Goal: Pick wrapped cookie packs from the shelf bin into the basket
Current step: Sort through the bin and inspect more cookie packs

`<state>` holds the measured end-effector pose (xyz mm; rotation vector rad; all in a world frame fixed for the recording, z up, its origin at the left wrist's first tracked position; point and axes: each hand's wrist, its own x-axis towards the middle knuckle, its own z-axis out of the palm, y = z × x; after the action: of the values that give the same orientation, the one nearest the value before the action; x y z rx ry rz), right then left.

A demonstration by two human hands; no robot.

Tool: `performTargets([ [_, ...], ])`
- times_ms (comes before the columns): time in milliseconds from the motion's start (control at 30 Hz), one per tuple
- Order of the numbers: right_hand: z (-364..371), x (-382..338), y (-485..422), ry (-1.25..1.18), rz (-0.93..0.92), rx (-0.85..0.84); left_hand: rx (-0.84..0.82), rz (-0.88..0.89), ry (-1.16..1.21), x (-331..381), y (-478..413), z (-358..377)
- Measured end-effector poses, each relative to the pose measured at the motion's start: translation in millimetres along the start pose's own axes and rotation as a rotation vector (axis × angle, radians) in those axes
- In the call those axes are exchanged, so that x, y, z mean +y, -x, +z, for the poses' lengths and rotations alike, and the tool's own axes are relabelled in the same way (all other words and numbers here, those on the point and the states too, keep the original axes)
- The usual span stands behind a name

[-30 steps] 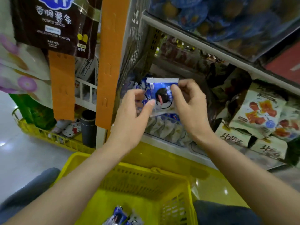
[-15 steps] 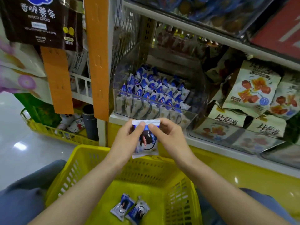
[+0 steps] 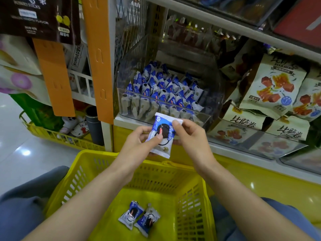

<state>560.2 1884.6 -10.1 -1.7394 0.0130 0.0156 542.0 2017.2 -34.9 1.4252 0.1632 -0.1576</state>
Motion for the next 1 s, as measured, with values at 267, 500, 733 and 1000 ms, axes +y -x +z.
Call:
performTargets([
  [267,3.7,6.2,6.5,0.219,-0.137,-0.015,0.167,0.152,-0.236,0.0,1.6,-0.9],
  [500,8.4,13.3,14.9,0.545,-0.436,-0.129,-0.001,-0.011,0.105,3.0,5.9,4.9],
  [733,6.4,9.6,9.2,0.357,-0.155,-0.076,0.046,-0.021,0.218,-0.3,-3.1,5.3],
  [1000,5.3,8.0,10.4,-0.027,0.132,-0.191,0.183,0.345,-0.377,-5.1,-3.4,-7.2],
])
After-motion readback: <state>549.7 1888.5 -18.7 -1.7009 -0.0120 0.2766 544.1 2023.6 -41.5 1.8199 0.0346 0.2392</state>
